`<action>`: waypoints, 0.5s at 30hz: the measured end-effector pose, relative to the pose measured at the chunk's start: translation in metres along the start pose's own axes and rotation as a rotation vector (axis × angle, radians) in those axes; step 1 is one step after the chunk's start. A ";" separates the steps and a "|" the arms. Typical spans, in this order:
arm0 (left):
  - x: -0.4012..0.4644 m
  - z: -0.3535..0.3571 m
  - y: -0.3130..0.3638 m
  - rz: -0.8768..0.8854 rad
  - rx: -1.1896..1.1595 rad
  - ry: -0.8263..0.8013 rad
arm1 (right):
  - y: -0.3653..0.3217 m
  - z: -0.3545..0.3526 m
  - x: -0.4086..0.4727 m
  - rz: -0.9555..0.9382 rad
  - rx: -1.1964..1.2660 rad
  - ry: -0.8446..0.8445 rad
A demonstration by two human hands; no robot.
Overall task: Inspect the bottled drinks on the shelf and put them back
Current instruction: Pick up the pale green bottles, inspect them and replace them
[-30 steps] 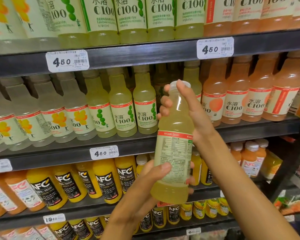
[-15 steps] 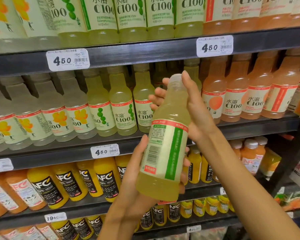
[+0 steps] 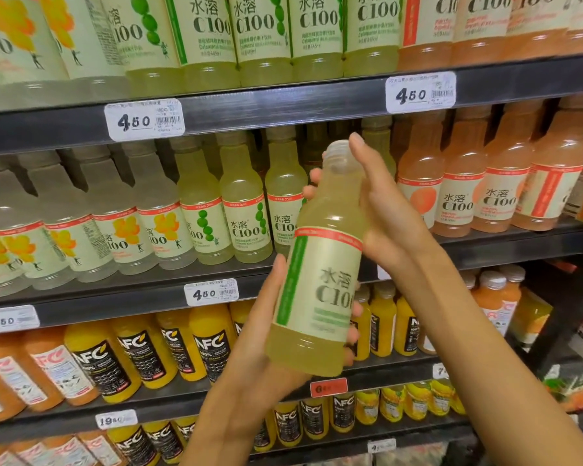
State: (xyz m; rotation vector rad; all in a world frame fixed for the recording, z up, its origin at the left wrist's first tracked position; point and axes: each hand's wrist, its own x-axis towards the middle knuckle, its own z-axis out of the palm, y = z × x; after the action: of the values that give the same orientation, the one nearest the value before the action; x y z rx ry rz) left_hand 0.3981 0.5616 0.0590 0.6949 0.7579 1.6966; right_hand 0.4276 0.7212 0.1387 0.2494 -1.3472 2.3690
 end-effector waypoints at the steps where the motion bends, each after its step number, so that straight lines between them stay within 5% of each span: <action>1: 0.000 0.004 -0.002 -0.034 -0.081 -0.044 | 0.001 0.001 0.000 0.002 0.042 -0.015; 6: 0.005 0.007 -0.016 -0.081 -0.135 -0.119 | 0.005 0.007 0.000 0.050 0.243 -0.062; 12: 0.002 -0.012 -0.007 0.078 0.179 0.077 | -0.004 0.001 -0.005 -0.068 -0.176 0.100; 15: 0.003 -0.003 -0.014 0.088 0.188 0.108 | -0.002 0.002 -0.003 0.034 -0.208 0.127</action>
State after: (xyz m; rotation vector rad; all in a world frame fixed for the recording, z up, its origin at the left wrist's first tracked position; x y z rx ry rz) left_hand 0.4035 0.5673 0.0465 0.7800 0.9845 1.7689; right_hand 0.4312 0.7201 0.1401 0.0157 -1.5314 2.2089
